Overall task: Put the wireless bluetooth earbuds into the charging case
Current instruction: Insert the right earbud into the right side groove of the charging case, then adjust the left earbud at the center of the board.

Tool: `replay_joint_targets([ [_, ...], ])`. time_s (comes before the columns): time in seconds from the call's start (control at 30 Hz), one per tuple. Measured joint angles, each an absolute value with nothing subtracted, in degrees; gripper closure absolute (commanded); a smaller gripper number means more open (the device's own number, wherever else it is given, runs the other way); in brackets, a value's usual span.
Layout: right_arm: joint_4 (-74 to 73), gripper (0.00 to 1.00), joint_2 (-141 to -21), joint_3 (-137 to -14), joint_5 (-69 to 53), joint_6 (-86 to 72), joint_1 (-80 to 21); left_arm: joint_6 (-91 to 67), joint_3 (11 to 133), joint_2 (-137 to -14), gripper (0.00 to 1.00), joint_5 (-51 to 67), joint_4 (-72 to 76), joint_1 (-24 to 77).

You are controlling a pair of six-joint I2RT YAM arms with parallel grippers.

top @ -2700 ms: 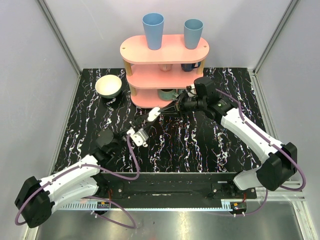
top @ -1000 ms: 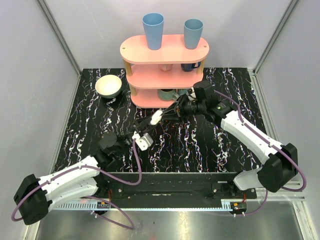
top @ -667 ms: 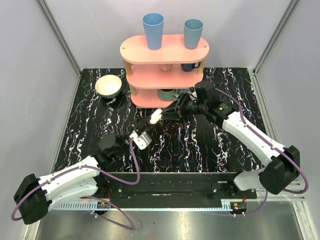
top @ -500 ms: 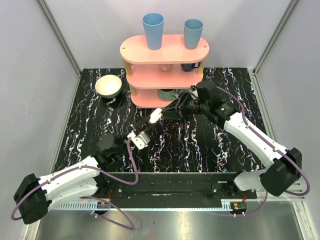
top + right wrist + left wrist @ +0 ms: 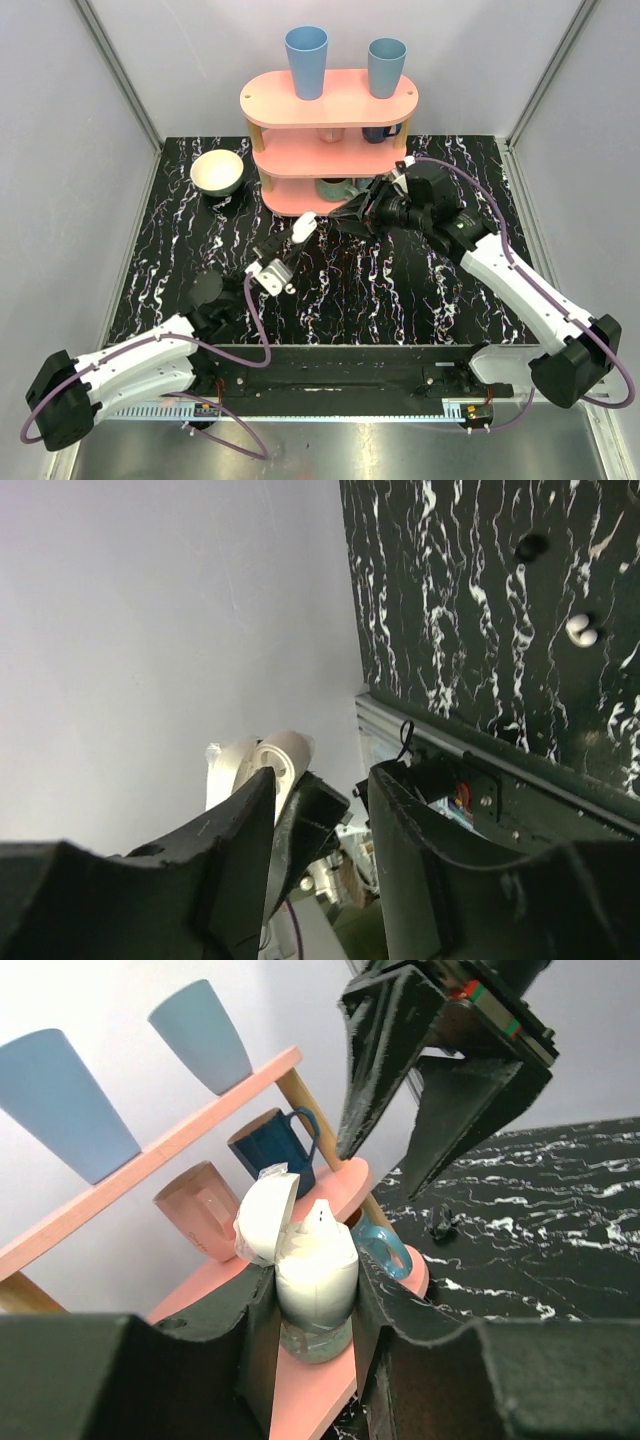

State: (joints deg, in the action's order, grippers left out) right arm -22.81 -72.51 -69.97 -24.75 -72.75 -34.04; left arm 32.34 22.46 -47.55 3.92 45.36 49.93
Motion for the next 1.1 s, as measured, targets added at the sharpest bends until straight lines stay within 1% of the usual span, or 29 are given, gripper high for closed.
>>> replay_joint_targets([
  [0.17, -22.15, 0.51, -71.24, -69.52, -22.02, -68.73, -33.65, 29.61, 22.57, -44.01, 1.0, 1.5, 43.86, 49.93],
  [0.3, -22.17, 0.53, -71.99, -66.67, -20.36, -65.08, -33.01, 27.97, 22.94, -40.45, 1.0, -0.27, 41.19, 49.93],
  [0.5, -21.69, 0.57, -79.88, -63.94, -20.58, -56.42, -32.84, 25.28, 23.16, -33.19, 1.0, -0.78, 37.69, 49.52],
  [0.63, -20.86, 0.56, -87.11, -63.96, -20.84, -49.23, -33.28, 24.12, 24.1, -29.43, 1.0, -0.84, 35.31, 49.34],
  [0.77, -20.91, 0.58, -93.49, -65.49, -19.14, -43.48, -37.52, 23.92, 25.78, -27.0, 1.0, -0.91, 32.69, 49.3],
  [0.8, -20.86, 0.61, -95.26, -66.46, -18.5, -42.33, -39.53, 23.94, 26.3, -26.79, 1.0, -0.91, 32.14, 49.3],
  [0.87, -20.49, 0.62, -98.45, -68.18, -17.39, -40.6, -43.48, 23.99, 27.0, -26.55, 1.0, -0.91, 31.35, 49.3],
  [0.9, -20.32, 0.65, -99.81, -68.88, -16.82, -39.94, -45.36, 24.01, 27.27, -26.33, 1.0, -0.91, 31.0, 49.3],
  [0.93, -20.14, 0.66, -101.03, -69.36, -15.97, -39.33, -47.0, 24.05, 27.38, -26.13, 1.0, -0.93, 30.83, 49.3],
  [1.1, -19.9, 0.66, -103.85, -70.83, -11.64, -36.12, -52.36, 24.51, 27.42, -24.91, 1.0, -1.26, 29.17, 49.3],
])
